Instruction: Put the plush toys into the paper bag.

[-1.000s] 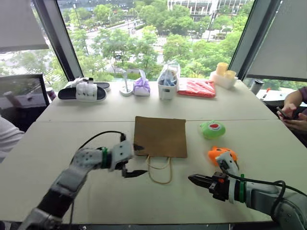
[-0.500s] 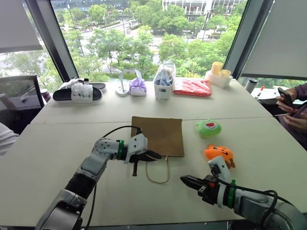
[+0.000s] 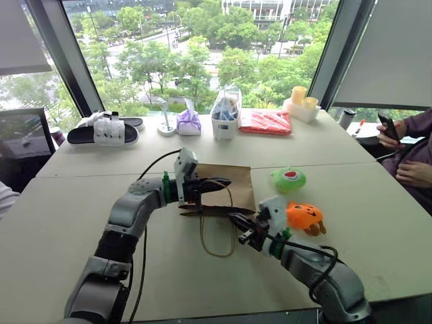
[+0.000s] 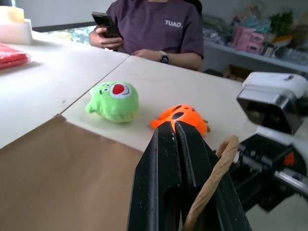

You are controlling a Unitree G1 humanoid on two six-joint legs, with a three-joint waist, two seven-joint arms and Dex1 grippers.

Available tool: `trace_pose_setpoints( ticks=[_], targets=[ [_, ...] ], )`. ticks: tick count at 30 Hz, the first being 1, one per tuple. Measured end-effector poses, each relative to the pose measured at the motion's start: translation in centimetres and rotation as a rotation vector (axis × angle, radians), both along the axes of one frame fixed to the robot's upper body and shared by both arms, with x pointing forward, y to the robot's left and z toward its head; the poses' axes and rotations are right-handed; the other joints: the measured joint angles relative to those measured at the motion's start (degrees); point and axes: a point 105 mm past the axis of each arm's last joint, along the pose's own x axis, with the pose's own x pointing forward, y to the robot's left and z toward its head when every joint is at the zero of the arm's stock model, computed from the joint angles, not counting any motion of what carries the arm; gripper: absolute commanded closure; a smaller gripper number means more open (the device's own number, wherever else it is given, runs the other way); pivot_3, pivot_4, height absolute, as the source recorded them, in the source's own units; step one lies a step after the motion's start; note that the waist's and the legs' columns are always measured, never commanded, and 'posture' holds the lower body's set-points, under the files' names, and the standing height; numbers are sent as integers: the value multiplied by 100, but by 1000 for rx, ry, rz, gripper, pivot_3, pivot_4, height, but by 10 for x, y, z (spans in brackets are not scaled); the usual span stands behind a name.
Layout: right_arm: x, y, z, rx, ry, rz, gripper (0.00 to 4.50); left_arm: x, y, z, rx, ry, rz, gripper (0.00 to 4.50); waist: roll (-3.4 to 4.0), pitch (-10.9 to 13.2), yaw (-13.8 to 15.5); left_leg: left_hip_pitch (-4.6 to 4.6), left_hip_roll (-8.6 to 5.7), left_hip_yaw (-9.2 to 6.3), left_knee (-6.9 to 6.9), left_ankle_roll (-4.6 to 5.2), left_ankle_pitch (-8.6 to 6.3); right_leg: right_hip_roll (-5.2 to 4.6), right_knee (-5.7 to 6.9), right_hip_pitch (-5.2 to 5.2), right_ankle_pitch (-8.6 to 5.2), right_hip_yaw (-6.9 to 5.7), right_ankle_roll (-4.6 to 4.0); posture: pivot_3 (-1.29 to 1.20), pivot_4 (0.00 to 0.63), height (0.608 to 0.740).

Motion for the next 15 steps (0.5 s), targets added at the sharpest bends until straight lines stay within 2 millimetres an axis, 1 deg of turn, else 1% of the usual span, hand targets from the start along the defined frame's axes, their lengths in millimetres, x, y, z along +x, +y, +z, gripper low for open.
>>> trace_pose_setpoints(
  ticks=[2, 5, 8, 12, 15],
  targets=[
    [10, 2, -1, -26, -21, -29, 4500, -1, -5, 4, -43, 38, 6, 4454, 0, 0, -5, 0, 0, -1, -1, -10, 6, 0, 1, -3, 1, 1, -1, 0, 150, 740],
    [22, -1, -6, -78, -38, -81, 4500, 1, -11, 9, -98, 109, 28, 4454, 0, 0, -2, 0, -1, -2, -1, -10, 6, 1, 4, -4, 1, 1, -1, 0, 150, 740],
    [25, -1, -8, -98, -46, -102, 4500, 0, -15, 16, -127, 146, 33, 4454, 0, 0, -6, -1, -2, -2, -2, -30, 17, 1, 4, -5, 1, 2, -1, 0, 150, 740],
    [27, -2, -9, -113, -61, -125, 4500, 0, -17, 20, -156, 186, 32, 4454, 0, -1, -10, 0, -2, -1, -4, -31, 18, 2, 4, -5, 1, 3, -1, 0, 150, 740],
    [37, -3, -19, -162, -54, -163, 4500, 0, -21, 24, -179, 214, 30, 4454, 0, -1, -13, 1, -2, 1, -1, -32, 18, 2, 7, -5, 2, 3, -3, 0, 150, 740]
  ],
)
